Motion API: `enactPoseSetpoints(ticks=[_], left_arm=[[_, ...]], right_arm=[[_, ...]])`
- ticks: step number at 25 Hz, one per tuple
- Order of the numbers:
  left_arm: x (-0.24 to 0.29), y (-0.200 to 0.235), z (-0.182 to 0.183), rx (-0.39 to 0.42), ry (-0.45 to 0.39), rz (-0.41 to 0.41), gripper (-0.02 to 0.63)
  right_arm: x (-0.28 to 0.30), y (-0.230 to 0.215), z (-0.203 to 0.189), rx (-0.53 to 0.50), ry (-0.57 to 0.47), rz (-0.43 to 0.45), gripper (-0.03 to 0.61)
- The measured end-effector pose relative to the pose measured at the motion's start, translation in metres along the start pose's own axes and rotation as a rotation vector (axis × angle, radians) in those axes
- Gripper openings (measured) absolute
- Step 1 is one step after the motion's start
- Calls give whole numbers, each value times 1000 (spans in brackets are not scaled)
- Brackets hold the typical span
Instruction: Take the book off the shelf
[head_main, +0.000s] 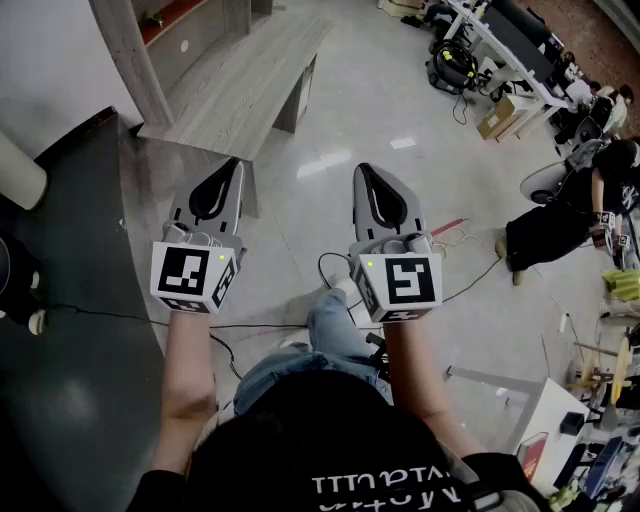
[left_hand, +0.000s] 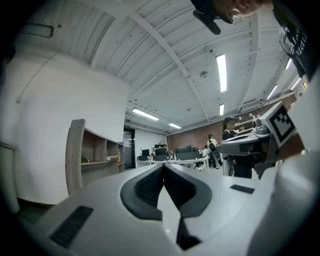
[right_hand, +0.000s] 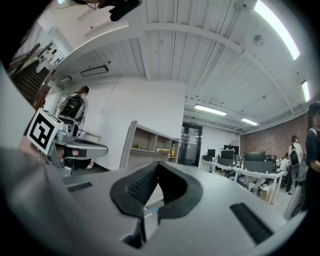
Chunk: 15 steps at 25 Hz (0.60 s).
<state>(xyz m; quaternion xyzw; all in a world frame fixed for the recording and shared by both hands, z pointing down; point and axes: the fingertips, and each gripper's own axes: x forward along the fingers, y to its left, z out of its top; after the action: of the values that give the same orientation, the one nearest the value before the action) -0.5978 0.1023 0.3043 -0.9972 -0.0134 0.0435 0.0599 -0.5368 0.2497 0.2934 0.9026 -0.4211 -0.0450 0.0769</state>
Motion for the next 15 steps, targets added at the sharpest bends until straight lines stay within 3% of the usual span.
enactPoseSetpoints(ticks=[5, 11, 12, 14, 15], left_arm=[[25, 9, -6, 0, 6, 1, 11], [63, 7, -27, -18, 51, -20, 22], [70, 9, -32, -23, 67, -23, 54], [87, 13, -41, -50, 105, -35, 249], [98, 16, -44, -69, 119, -40, 314]], right_arm=[[17, -11, -7, -25, 20, 9, 15], [46, -43, -25, 17, 28, -8, 15], [54, -46, -27, 17, 34, -7, 15], [71, -54, -31, 21, 49, -8, 15], [79, -59, -32, 22, 50, -6, 15]])
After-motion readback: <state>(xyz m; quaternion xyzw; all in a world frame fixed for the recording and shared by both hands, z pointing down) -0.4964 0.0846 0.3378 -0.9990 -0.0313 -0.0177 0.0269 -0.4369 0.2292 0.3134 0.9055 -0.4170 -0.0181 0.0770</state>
